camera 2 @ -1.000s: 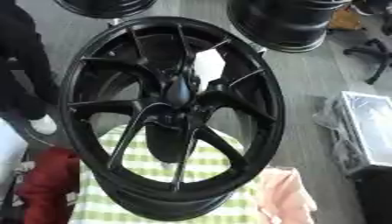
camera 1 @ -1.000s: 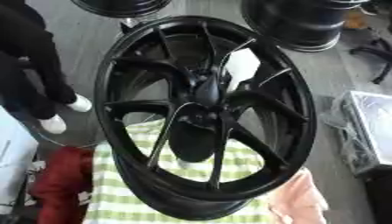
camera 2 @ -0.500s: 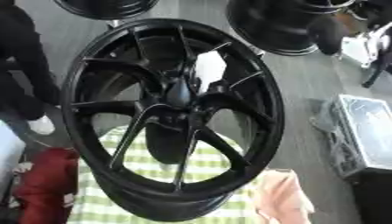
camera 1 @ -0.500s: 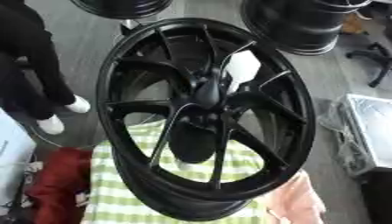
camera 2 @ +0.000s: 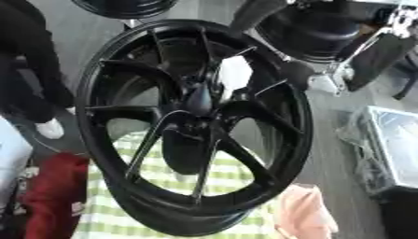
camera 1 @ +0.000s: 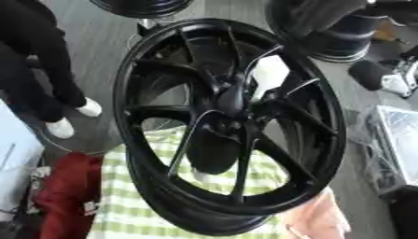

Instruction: Pull the pin out of the wheel hub.

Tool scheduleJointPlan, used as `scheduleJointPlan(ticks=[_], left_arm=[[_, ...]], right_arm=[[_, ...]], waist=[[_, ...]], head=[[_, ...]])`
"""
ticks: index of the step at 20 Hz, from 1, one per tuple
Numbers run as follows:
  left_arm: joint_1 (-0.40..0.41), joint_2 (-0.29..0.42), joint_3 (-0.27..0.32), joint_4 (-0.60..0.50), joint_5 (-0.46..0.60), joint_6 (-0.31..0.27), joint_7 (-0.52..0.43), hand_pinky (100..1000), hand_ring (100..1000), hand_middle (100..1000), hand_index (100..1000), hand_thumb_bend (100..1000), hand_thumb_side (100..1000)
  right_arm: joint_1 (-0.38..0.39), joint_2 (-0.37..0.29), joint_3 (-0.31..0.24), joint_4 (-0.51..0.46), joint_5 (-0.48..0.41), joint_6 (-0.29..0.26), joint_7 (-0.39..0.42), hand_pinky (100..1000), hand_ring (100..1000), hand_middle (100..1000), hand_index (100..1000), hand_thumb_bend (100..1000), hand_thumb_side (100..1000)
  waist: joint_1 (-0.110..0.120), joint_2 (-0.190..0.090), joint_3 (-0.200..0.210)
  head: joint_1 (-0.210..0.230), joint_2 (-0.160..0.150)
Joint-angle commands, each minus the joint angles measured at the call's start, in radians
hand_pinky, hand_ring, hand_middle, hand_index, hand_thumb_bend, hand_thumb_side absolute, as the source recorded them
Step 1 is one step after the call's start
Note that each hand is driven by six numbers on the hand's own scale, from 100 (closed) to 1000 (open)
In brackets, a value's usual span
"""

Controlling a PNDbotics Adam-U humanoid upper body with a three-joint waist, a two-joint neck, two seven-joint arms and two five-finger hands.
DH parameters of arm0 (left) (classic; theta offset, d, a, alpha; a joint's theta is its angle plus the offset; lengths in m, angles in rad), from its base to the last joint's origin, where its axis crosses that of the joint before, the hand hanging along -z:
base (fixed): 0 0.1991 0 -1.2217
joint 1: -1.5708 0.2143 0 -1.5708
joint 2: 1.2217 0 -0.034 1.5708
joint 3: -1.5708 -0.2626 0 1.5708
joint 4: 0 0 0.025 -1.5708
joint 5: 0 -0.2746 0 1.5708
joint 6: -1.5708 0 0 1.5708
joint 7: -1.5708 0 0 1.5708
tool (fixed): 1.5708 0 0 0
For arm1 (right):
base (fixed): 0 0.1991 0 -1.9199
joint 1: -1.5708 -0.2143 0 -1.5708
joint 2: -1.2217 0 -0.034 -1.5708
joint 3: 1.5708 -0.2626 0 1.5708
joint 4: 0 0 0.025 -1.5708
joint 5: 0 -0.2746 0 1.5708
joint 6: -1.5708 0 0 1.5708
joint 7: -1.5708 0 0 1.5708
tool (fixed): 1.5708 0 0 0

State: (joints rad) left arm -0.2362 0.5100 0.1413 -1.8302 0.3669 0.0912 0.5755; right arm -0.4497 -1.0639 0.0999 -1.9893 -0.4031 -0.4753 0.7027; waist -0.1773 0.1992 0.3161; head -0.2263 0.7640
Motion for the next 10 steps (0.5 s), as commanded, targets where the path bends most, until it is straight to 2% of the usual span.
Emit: scheduleJointPlan(ticks=[1, 4, 7, 10], left_arm=[[-0.006, 0.026, 0.019, -0.013, 0.004, -0.005, 0.017, 626, 646, 798, 796, 172, 837], [-0.008, 0.026, 0.018, -0.014, 0.006, -0.005, 0.020, 626, 646, 797, 795, 172, 838], [-0.014, 0.022, 0.013, -0.014, 0.008, -0.003, 0.017, 626, 646, 797, 795, 174, 838], [-0.024, 0.019, 0.005, -0.014, 0.010, 0.000, 0.008, 626, 645, 797, 795, 172, 839]], right_arm=[[0.002, -0.023, -0.029, -0.011, 0.049, 0.020, 0.008, 930, 839, 791, 879, 100, 300], [0.015, -0.023, -0.032, -0.011, 0.095, 0.066, -0.022, 934, 836, 790, 883, 100, 410], [0.020, -0.023, -0.052, -0.011, 0.143, 0.115, -0.068, 937, 845, 796, 887, 117, 464], [0.014, -0.023, -0.041, -0.011, 0.193, 0.164, -0.115, 938, 855, 801, 888, 128, 504]], waist=[[0.007, -0.013, 0.004], [0.005, -0.012, 0.008], [0.004, -0.011, 0.011], [0.005, -0.009, 0.019]], head=[[-0.011, 0.006], [-0.011, 0.006], [-0.013, 0.006], [-0.021, 0.006]])
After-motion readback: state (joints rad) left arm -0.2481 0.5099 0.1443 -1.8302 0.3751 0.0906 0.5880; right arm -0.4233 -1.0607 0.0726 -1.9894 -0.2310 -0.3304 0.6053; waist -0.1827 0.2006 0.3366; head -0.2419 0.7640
